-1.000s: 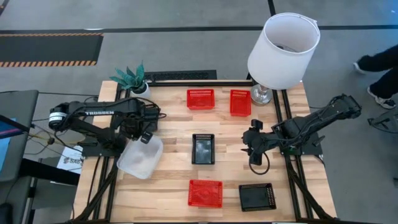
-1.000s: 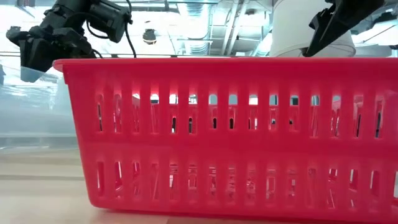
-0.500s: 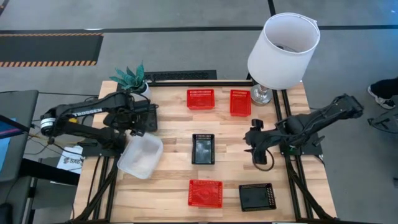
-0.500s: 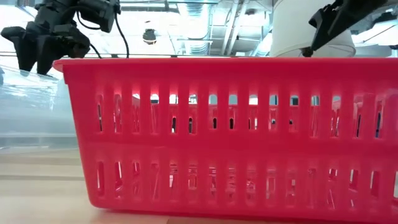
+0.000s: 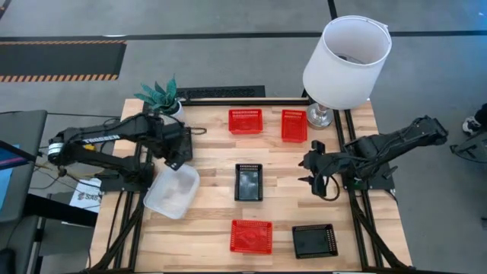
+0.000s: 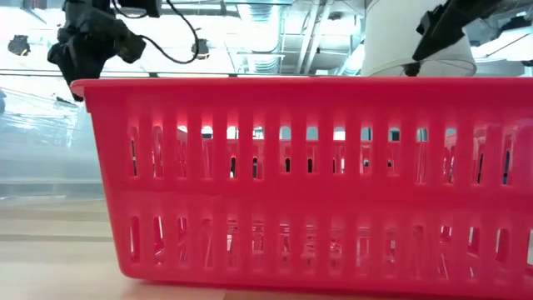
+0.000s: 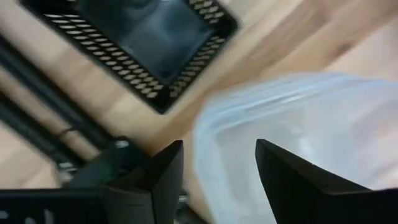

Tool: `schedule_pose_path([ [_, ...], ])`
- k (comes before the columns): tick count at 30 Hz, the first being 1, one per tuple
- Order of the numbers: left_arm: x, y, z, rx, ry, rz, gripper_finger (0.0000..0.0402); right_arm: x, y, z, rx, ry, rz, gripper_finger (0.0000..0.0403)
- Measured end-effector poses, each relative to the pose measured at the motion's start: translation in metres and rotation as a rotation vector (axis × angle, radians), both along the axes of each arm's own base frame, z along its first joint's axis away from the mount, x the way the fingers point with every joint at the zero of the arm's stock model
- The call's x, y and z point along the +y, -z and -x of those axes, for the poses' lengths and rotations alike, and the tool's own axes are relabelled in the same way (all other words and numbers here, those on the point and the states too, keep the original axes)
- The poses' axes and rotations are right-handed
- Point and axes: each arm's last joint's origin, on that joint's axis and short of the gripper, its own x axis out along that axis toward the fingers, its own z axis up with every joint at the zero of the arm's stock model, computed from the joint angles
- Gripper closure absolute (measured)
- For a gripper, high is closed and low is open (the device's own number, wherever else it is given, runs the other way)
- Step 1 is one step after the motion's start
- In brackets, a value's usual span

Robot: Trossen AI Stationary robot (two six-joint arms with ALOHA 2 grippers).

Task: Stack baskets by color
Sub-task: Stack the bottom transparent bin on the top transparent bin

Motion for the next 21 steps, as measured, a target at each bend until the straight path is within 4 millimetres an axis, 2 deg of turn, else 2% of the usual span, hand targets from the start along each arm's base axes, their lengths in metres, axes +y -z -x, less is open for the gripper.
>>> schedule_pose_path([
  [8,-0.002,0.019,-0.017,0.208,0.080,-0.045,0.0223,0.006,0.037,0.002,0.014,0.019,-0.040,0.0138],
  [13,-0.001,0.033,-0.028,0.289,0.090,0.037,0.0223,0.008,0.042,0.001,-0.030,0.016,-0.061,0.0138],
  [17,0.004,0.043,-0.029,0.451,-0.013,0.035,0.0223,0.008,0.039,0.000,-0.051,0.015,-0.069,0.0138],
  [21,0.007,0.051,-0.036,0.482,-0.044,0.073,0.0223,0.008,0.039,0.000,-0.051,0.015,-0.068,0.0138],
])
